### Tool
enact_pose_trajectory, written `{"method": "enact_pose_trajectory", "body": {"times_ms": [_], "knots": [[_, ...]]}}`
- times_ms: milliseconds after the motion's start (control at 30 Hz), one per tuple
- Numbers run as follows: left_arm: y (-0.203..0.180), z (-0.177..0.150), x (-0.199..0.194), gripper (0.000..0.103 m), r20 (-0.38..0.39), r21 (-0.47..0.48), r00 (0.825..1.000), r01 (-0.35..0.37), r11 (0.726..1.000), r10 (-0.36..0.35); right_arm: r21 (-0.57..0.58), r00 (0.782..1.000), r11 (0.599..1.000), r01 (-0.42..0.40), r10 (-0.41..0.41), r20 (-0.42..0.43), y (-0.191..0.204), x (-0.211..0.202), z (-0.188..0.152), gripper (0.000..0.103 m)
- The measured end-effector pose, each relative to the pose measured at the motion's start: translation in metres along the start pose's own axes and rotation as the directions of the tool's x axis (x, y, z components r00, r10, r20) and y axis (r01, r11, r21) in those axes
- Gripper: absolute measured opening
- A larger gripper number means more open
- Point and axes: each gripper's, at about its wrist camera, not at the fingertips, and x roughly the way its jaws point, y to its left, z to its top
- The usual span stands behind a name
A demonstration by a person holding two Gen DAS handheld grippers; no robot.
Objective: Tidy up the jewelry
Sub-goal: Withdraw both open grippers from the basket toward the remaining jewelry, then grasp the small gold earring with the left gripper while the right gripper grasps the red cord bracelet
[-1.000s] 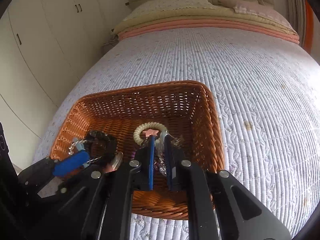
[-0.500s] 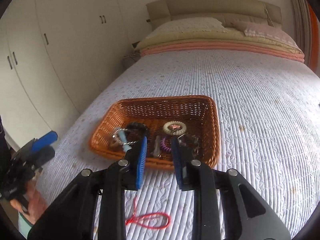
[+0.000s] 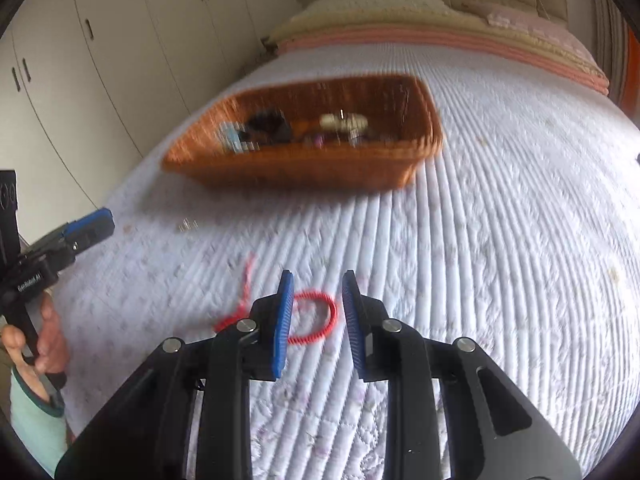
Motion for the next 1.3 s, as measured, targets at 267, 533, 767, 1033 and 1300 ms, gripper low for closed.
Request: {"method": "enact_pose_trajectory", "body": {"times_ms": [267, 533, 767, 1033, 1300], "knots": [[0.003, -0.009, 0.028, 0.043, -0.102, 0.026, 0.994, -0.026, 0.999, 0.029, -0.05, 0.998, 0.997, 0.05, -0.052, -0.031, 0.003, 0.026, -0.02, 0.023], [0.0, 0.013, 0.07, 0.041, -0.199, 0.124, 0.974, -0.085, 0.989, 0.109, -0.088, 0.995, 0.991, 0.097, -0.099, -0.019, 0.009, 0.033, -0.015, 0.022], [-0.018, 0.011, 0.079, 0.04, -0.195, 0.239, 0.975, -0.056, 0.969, 0.104, -0.089, 0.996, 0.992, 0.086, -0.087, -0.012, 0.008, 0.037, -0.012, 0.022], [-0.028, 0.006, 0.071, 0.019, -0.205, 0.257, 0.976, -0.023, 0.966, 0.078, -0.097, 0.997, 0.992, 0.082, -0.082, -0.001, 0.009, 0.033, -0.017, 0.022], [-0.024, 0.008, 0.078, 0.02, -0.207, 0.247, 0.972, -0.056, 0.967, 0.109, -0.1, 0.996, 0.991, 0.085, -0.086, -0.002, 0.01, 0.033, -0.016, 0.022]]}}
